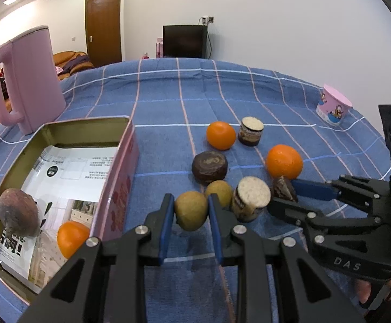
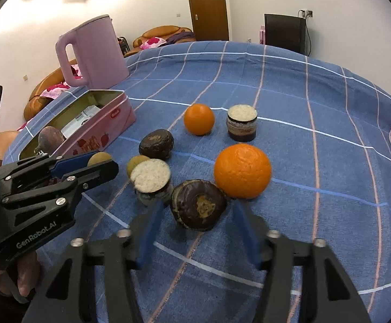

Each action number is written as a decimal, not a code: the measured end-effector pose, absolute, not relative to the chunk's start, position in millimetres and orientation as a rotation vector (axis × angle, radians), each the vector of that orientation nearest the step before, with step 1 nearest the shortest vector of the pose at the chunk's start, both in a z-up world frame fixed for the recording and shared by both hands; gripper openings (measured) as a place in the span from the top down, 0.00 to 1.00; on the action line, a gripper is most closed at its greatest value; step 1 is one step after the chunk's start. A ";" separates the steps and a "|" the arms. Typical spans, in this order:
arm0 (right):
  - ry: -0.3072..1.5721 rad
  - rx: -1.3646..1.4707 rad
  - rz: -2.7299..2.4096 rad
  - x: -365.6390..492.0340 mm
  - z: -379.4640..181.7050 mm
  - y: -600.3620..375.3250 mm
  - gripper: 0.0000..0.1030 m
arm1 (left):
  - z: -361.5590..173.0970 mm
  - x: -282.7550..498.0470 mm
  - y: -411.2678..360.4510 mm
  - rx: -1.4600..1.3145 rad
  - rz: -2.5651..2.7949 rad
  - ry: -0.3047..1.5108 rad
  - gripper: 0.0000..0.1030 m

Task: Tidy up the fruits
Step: 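Close the right tool on the dark brown round fruit while the left tool holds the kiwi, then lift the dark brown fruit with the right tool while the left tool lifts the kiwi, then carry the kiwi and the dark brown fruit over the pink tin with both tools, then open both tools to drop the kiwi and dark brown fruit into the tin, then lower the right tool onto the white-topped round cake and close it, then close the left tool on the small green-yellow fruit while the right tool holds the cake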

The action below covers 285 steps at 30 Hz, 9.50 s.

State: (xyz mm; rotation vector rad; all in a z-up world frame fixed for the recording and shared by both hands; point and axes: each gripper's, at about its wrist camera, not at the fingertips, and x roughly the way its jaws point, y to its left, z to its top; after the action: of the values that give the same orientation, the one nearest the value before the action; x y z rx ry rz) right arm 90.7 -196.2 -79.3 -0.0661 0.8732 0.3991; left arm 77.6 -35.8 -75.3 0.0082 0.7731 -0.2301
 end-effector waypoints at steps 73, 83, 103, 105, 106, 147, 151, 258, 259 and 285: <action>0.476 -0.115 0.426 30.0 -36.4 -200.4 0.58 | -44.2 32.9 -32.5 0.038 -0.116 0.468 0.74; 0.438 -0.116 0.426 22.3 -34.6 -203.3 0.58 | -40.7 27.5 -31.1 0.040 -0.104 0.428 0.74; 0.371 -0.104 0.424 8.7 -29.3 -210.1 0.58 | -35.4 14.9 -35.0 0.067 -0.087 0.353 0.74; 0.363 -0.102 0.426 7.4 -28.6 -210.6 0.58 | -34.6 13.2 -36.7 0.075 -0.081 0.344 0.74; 0.359 -0.101 0.426 6.9 -28.3 -210.9 0.58 | -34.3 12.5 -37.3 0.078 -0.081 0.339 0.74; 0.370 -0.181 0.531 33.2 -9.6 -147.5 0.58 | -27.6 21.2 14.8 0.058 0.068 0.401 0.74; 0.368 -0.192 0.555 37.9 -6.1 -135.2 0.58 | -29.3 25.0 26.5 0.051 0.093 0.415 0.74; 0.732 -0.238 0.502 87.9 -65.6 -156.5 0.36 | -32.2 32.8 21.5 0.050 0.116 0.528 0.09; 0.742 -0.240 0.505 89.9 -67.0 -155.3 0.36 | -31.9 32.9 20.5 0.052 0.113 0.527 0.09; 0.657 -0.112 0.300 78.4 -51.5 -209.0 0.66 | -43.4 68.5 -46.6 0.092 -0.092 0.644 0.19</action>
State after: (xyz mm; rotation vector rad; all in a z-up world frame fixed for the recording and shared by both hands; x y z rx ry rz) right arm 78.4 -209.0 -51.5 -0.1115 0.6572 0.3004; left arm 68.5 -46.6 -43.4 0.0916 0.6438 -0.0919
